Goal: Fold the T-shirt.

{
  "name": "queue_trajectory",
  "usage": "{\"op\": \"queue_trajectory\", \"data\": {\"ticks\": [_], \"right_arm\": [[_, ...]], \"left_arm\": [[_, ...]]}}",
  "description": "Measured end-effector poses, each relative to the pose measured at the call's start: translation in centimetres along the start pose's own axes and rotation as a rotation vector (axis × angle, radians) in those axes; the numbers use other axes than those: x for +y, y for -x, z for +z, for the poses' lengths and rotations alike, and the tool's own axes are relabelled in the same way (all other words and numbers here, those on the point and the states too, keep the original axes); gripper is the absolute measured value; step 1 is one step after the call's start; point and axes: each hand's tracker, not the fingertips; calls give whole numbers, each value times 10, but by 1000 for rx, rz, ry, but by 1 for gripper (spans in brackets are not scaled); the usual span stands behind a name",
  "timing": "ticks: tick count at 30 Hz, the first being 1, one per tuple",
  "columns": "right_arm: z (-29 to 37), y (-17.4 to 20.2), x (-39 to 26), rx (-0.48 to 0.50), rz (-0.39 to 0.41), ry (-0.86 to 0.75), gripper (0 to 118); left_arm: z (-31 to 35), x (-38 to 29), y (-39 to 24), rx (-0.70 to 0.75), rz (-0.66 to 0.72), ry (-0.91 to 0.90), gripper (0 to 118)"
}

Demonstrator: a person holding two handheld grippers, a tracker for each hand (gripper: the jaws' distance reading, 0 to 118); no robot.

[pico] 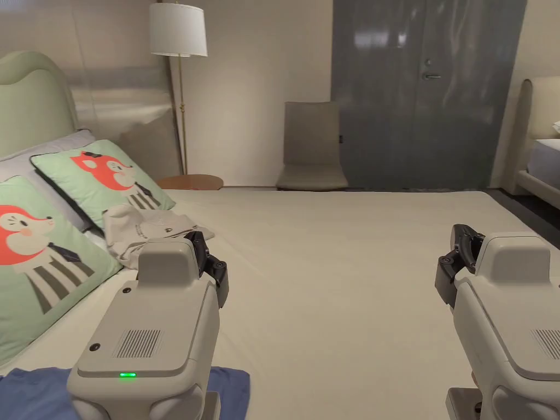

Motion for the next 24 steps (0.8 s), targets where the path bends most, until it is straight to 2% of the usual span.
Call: {"op": "queue_trajectory", "data": {"ticks": [7, 13, 16, 21, 23, 24], "right_arm": [[-19, 73, -4, 192, -43, 13, 1], [-29, 115, -12, 273, -63, 40, 1], [-36, 127, -20, 291, -54, 63, 1], [-46, 137, -41, 305, -38, 127, 1], [-50, 140, -52, 307, -32, 159, 1], [-53, 141, -57, 310, -29, 176, 1]], "left_arm": [[24, 6, 78, 203, -26, 7, 0], [31, -11, 114, 288, -32, 70, 0], [22, -30, 122, 304, -32, 154, 0], [-5, -80, 132, 267, 35, 408, 0], [-18, -106, 135, 237, 67, 557, 8], [-24, -119, 136, 217, 89, 607, 28]]}}
